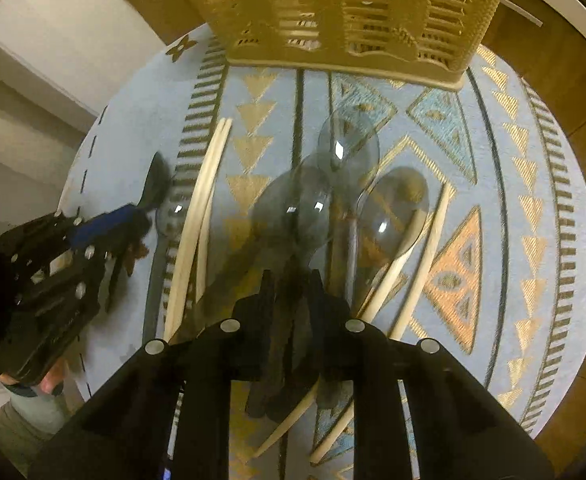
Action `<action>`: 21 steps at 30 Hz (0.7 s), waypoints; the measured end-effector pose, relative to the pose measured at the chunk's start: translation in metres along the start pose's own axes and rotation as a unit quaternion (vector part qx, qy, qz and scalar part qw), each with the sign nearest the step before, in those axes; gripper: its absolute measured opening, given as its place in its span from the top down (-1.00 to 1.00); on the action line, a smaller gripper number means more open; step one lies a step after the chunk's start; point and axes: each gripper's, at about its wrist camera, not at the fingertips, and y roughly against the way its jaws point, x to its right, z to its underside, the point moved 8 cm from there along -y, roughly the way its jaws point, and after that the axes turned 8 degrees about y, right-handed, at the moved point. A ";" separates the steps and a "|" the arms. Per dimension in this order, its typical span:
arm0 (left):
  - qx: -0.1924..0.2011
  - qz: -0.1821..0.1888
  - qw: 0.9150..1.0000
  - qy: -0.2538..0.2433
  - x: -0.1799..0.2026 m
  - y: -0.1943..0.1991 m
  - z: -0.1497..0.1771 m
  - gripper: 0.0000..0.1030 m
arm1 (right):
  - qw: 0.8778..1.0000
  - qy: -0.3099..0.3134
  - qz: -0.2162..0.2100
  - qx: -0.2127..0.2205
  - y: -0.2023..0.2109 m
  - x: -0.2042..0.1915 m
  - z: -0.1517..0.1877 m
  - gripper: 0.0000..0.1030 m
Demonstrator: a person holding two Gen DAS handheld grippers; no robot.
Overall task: Organize utensils
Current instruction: 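Grasp the black spoon with the left tool while the right tool grasps a clear spoon, then lift the clear spoon with the right tool and lower it into the caddy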
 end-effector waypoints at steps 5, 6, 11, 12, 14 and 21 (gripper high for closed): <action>-0.041 0.013 0.999 -0.023 0.002 -0.003 -0.004 0.56 | 1.000 -0.003 0.004 -0.007 -0.001 0.002 -0.006 0.70; -0.049 0.010 0.998 -0.031 0.003 -0.004 -0.004 0.56 | 1.000 0.002 0.010 -0.008 -0.001 0.001 -0.006 0.70; -0.054 -0.039 0.996 -0.066 0.005 -0.007 -0.005 0.89 | 0.999 0.022 0.043 -0.002 -0.004 -0.010 -0.006 0.74; -0.052 -0.039 0.996 -0.064 0.005 -0.007 -0.005 0.89 | 0.999 0.023 0.043 0.002 -0.003 -0.012 -0.005 0.75; -0.041 -0.034 0.997 -0.054 0.003 -0.004 -0.005 0.91 | 0.999 0.022 0.037 0.012 -0.002 -0.015 -0.003 0.78; 0.071 0.033 0.997 0.004 0.001 0.049 -0.016 0.92 | 0.995 0.021 -0.003 0.096 0.032 -0.024 0.006 0.81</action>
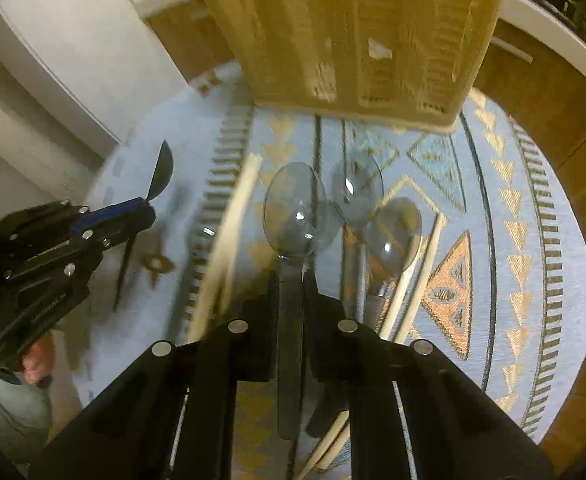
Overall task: Organize utensils
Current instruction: 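Lift the clear spoon with the right tool and lower it into the caddy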
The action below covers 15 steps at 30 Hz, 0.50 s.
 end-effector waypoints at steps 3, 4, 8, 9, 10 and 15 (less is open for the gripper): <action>0.054 0.015 0.998 0.008 0.007 0.023 -0.017 0.92 | 0.999 0.007 -0.009 0.048 0.022 -0.004 -0.006 0.81; 0.078 0.023 0.997 0.008 0.010 0.033 -0.025 0.92 | 0.998 0.008 -0.013 0.064 0.030 -0.005 -0.008 0.81; 0.139 0.046 0.989 0.003 0.032 0.054 -0.059 0.92 | 0.990 0.028 -0.016 0.136 0.068 -0.010 -0.025 0.81; 0.154 0.049 0.987 -0.004 0.037 0.062 -0.070 0.92 | 0.988 0.033 -0.011 0.152 0.075 -0.009 -0.028 0.81; 0.167 0.053 0.984 -0.007 0.041 0.067 -0.078 0.92 | 0.985 0.037 -0.011 0.168 0.084 -0.009 -0.032 0.81; 0.250 0.065 0.966 -0.012 0.053 0.087 -0.126 0.92 | 0.965 0.038 0.005 0.260 0.128 0.004 -0.064 0.81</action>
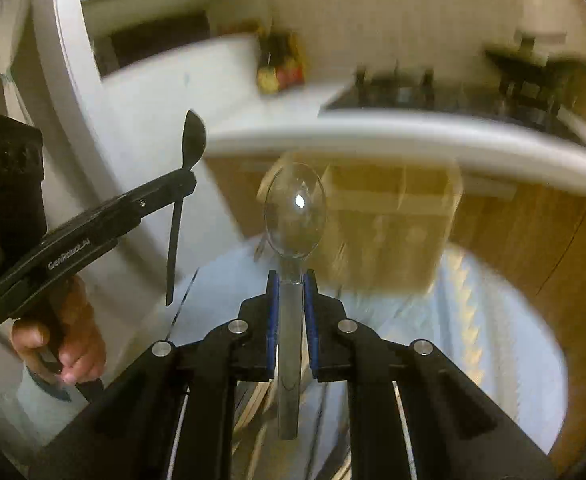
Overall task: Organize utensils
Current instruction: 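Lift the clear spoon with the right tool and lower it into the caddy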
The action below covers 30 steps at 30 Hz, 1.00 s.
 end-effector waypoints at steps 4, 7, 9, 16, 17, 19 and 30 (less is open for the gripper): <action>0.057 0.008 0.998 0.004 0.008 -0.013 -0.033 0.92 | 0.995 0.002 0.046 0.092 0.019 0.022 -0.043 0.81; 0.101 0.015 0.995 0.006 0.011 -0.025 -0.052 0.92 | 0.984 0.014 0.111 0.135 0.026 0.042 -0.066 0.81; 0.119 0.011 0.993 0.009 0.009 -0.035 -0.060 0.92 | 0.976 0.019 0.157 0.152 0.025 0.055 -0.077 0.80; 0.127 -0.016 0.991 0.027 -0.011 -0.074 -0.062 0.91 | 0.963 -0.016 0.181 0.200 0.001 0.095 -0.093 0.80; 0.128 -0.023 0.991 0.022 -0.011 -0.080 -0.060 0.91 | 0.960 -0.019 0.188 0.205 -0.004 0.099 -0.094 0.80; 0.130 -0.032 0.991 0.016 -0.013 -0.084 -0.056 0.91 | 0.959 -0.018 0.195 0.205 -0.010 0.103 -0.095 0.80; 0.135 -0.049 0.990 0.015 -0.028 -0.100 -0.035 0.90 | 0.960 -0.019 0.208 0.186 -0.052 0.122 -0.071 0.80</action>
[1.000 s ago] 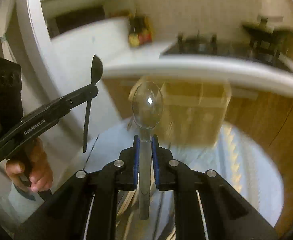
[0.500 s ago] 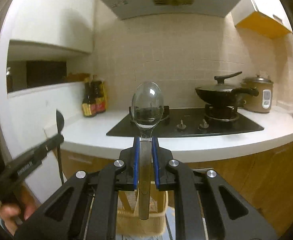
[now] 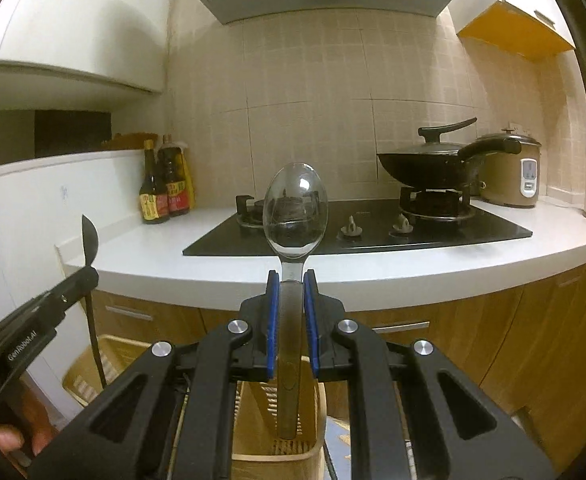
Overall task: Organize utensils
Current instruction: 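Lift the clear spoon with the right tool and lower it into the caddy, then open the right tool to drop the clear spoon into the caddy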
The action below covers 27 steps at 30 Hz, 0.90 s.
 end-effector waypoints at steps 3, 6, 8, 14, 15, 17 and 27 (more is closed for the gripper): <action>-0.007 0.001 1.000 -0.004 -0.001 -0.001 0.006 0.89 | 1.000 0.000 -0.009 0.000 -0.001 -0.001 0.006 0.80; -0.011 0.001 1.000 -0.004 -0.003 0.000 0.010 0.88 | 1.000 -0.004 -0.015 0.004 0.002 -0.001 0.009 0.79; -0.020 0.002 1.000 -0.010 -0.004 0.002 0.012 0.81 | 1.000 0.006 -0.023 -0.011 0.004 -0.003 0.013 0.78; -0.024 0.005 0.999 -0.026 -0.004 0.020 0.012 0.28 | 0.998 -0.019 -0.050 -0.039 0.017 0.002 0.023 0.42; -0.025 0.006 0.999 -0.026 -0.004 0.023 0.011 0.28 | 0.997 -0.022 -0.053 -0.041 0.021 0.002 0.024 0.42; -0.025 0.007 0.999 -0.025 -0.004 0.034 0.006 0.28 | 0.997 -0.024 -0.055 -0.044 0.031 0.004 0.024 0.42; -0.028 0.027 0.999 -0.024 0.011 0.096 -0.021 0.28 | 0.997 0.001 -0.061 -0.052 0.096 -0.008 0.001 0.42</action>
